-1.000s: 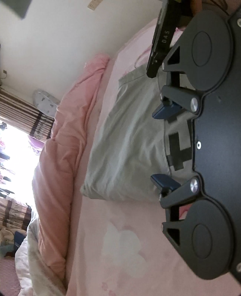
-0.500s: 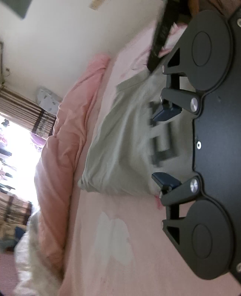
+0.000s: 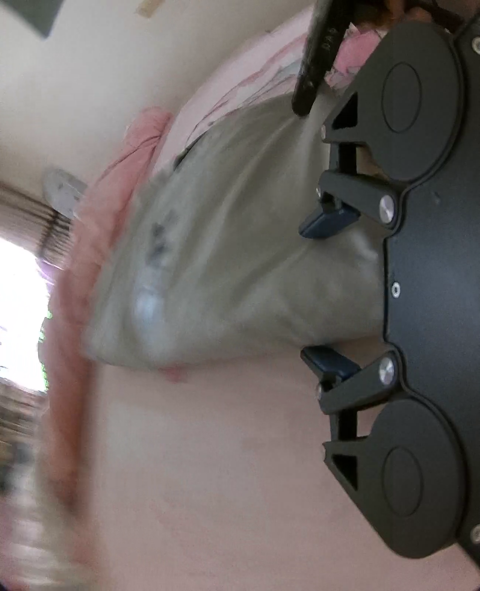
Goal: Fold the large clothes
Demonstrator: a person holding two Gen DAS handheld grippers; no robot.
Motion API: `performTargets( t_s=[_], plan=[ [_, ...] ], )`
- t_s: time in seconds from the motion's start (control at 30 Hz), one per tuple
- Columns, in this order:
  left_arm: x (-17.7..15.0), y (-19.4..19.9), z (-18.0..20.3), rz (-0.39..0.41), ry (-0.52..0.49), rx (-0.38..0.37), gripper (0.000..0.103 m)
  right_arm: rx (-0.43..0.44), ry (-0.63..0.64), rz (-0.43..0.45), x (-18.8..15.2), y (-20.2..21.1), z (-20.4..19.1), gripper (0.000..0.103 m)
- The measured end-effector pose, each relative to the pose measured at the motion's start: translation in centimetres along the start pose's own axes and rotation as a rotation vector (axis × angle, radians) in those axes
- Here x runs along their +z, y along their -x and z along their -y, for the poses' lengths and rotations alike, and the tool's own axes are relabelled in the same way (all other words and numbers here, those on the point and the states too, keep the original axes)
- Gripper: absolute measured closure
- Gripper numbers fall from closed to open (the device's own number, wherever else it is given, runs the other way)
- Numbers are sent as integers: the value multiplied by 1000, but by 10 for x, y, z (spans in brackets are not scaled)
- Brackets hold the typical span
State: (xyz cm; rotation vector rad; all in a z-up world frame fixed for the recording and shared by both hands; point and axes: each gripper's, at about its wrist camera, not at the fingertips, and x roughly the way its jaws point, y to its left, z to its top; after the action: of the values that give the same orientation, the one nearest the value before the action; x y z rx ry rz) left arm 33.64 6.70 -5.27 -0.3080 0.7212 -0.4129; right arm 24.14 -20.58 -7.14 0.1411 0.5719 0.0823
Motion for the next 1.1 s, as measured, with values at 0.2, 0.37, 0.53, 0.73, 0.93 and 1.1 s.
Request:
performTargets(
  t_s=[0.2,0.37,0.53,0.73,0.93,1.1],
  plan=[
    [5,6,4,-4,0,6,44,-8,-26,-7,1,2,3,97],
    [7,32,25,55,-62,81,47,-19,-26,10,4,16,-3,91],
    [10,58,61,142,-141,72,43,4,-12,64,11,35,-19,89],
    [-4,21,69,13,-148,83,43,-3,22,32,4,25,-34,88],
    [-21,7,66,23,-203,100,41,-48,10,-8,-16,6,-29,88],
    [-21,8,70,24,-235,114,41,-55,34,-20,-12,9,-33,87]
  ],
)
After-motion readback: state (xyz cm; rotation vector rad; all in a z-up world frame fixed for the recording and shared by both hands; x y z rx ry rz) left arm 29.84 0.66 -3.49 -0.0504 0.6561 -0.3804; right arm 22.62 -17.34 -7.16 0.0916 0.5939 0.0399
